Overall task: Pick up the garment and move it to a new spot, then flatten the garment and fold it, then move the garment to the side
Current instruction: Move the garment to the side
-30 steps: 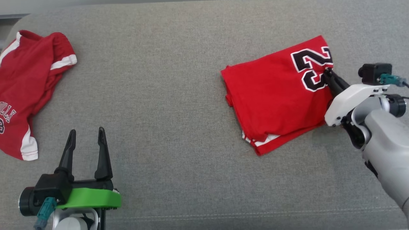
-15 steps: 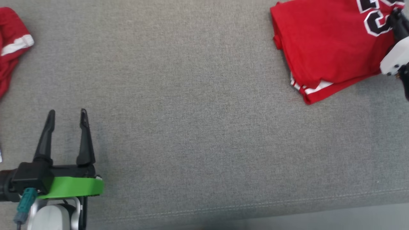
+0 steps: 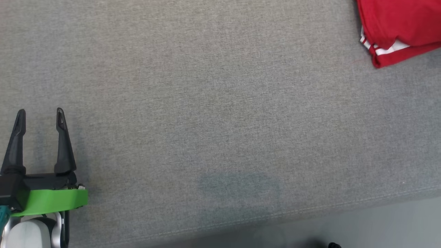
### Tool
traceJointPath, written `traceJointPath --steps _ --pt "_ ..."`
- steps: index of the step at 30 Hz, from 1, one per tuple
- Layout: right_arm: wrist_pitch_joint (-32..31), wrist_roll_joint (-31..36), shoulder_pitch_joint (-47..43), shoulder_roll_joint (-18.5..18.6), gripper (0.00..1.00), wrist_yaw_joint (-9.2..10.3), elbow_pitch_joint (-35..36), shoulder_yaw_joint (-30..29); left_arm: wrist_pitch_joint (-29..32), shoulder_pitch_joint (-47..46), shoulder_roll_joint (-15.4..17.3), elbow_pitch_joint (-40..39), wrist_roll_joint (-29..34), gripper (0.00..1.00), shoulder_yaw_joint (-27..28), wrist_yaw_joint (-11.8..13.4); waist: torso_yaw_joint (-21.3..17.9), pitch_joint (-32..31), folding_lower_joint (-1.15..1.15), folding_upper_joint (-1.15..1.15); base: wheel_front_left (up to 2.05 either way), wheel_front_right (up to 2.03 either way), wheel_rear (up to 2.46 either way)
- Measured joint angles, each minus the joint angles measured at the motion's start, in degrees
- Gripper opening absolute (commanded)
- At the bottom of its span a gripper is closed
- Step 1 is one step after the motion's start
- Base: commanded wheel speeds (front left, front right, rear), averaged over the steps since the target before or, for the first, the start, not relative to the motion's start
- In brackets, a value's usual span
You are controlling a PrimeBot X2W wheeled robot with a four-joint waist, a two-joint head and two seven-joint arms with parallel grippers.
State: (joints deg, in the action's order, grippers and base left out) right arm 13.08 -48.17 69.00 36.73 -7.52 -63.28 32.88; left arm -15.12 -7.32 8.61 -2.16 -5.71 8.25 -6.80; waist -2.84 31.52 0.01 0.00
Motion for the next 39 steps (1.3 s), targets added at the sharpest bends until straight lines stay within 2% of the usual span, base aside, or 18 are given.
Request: traceJointPath --steps 8,20,21,22,32,35,38,39 --pt "-0.40 1.81 3.85 2.53 0.00 0.00 -0.49 1.15 0.00 0.36 0.79 -0.78 0.07 1.00 0.71 0.00 -1.82 1.18 0.00 0.00 0.00 0.00 0.00" --pt "-0.36 3.36 5.40 2.64 0.00 0.00 -2.13 2.67 0.00 0.60 0.94 -1.56 0.07 1.00 0.78 0.01 -1.25 1.99 0.00 0.00 0.00 0.00 0.00" --pt "-0.32 3.54 5.45 2.64 0.47 0.00 -2.45 2.77 0.00 0.60 0.93 -1.60 0.07 1.00 0.82 0.01 -1.22 2.05 0.00 0.00 0.00 0.00 0.00" --pt "-0.14 3.80 5.53 2.66 1.00 0.00 -2.89 2.89 0.00 0.61 0.92 -1.65 0.07 1.00 0.83 0.01 -1.18 2.12 0.00 0.00 0.00 0.00 0.00" --pt "1.87 8.22 7.54 3.59 1.00 0.00 -2.29 1.01 0.00 0.46 0.22 -1.31 0.07 1.00 0.75 0.01 -0.83 1.69 0.00 0.00 0.00 0.00 0.00" --pt "1.91 9.15 7.05 3.36 1.00 0.00 1.79 -2.61 0.00 0.33 -0.34 -1.05 0.03 1.00 0.74 0.01 -0.77 0.94 0.00 0.00 0.00 0.00 0.00" --pt "1.94 9.50 4.16 2.41 1.00 0.00 6.20 -8.29 0.00 0.23 -1.13 -0.92 -0.38 1.00 0.82 0.02 -0.73 -0.14 0.00 0.00 0.00 0.00 0.00" --pt "1.96 10.48 1.29 1.59 1.00 0.00 8.84 -12.03 0.00 0.17 -1.97 -0.58 -0.63 1.00 0.74 0.02 -0.67 -1.04 0.00 0.00 0.00 0.00 0.00"
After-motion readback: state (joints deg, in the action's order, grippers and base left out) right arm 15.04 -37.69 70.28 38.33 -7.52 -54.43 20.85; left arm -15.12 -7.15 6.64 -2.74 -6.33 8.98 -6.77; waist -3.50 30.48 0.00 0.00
